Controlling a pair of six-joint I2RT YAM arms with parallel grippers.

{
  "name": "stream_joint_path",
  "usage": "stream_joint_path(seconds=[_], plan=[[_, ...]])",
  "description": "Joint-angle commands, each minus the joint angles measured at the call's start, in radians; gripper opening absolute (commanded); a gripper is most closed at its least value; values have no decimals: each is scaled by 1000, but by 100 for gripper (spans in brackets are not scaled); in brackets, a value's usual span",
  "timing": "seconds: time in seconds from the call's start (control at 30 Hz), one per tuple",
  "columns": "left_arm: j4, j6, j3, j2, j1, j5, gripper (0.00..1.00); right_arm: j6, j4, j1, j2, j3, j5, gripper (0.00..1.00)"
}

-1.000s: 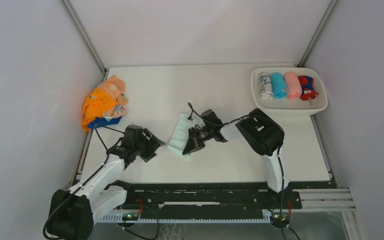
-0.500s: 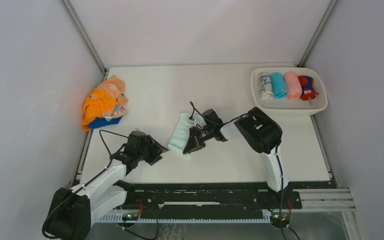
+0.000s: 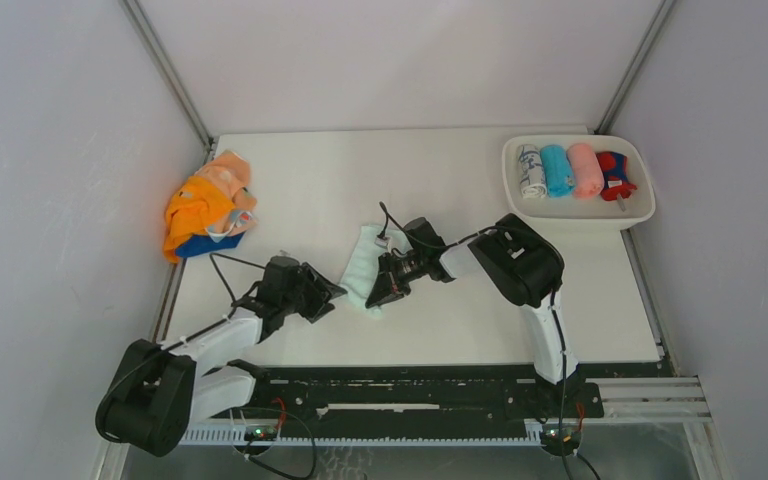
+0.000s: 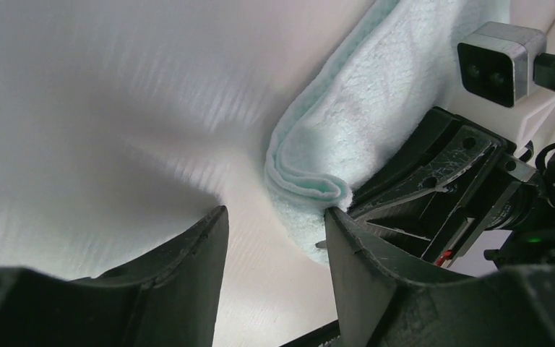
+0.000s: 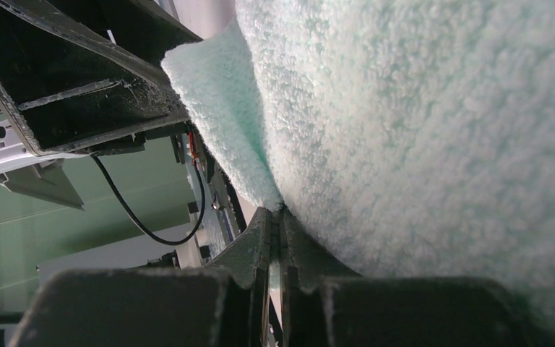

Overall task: Roll the towels
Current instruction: Roll the towel at the center of the board.

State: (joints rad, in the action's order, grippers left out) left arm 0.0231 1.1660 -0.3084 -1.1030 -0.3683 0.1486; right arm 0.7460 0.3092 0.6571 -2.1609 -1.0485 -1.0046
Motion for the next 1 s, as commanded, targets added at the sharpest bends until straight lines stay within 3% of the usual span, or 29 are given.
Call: stream_joint_path(seconds=[0.0,0.23,0.43,0.7,0.8,0.97], plan=[[-48,6,-18,-40,-5,-1,57,-43,-52,-2,-35,-15,81,0],[-31,20,-19,-125,-7,-23,50,-54,-62,6,-21,-23,93,0],[-22,42,-13,-197,-8,-40,51,-134,-157,21,34,-58,137,2],[31,39,-22,-259,-8,-57,43,-338,-377,62,199,-105,309,21],[31,37,-31,-293,-8,-45,37,-427,-437,95,267,-104,406,29],[30,37,-38,-322,-7,-34,35,-600,-488,175,333,-86,595,40]])
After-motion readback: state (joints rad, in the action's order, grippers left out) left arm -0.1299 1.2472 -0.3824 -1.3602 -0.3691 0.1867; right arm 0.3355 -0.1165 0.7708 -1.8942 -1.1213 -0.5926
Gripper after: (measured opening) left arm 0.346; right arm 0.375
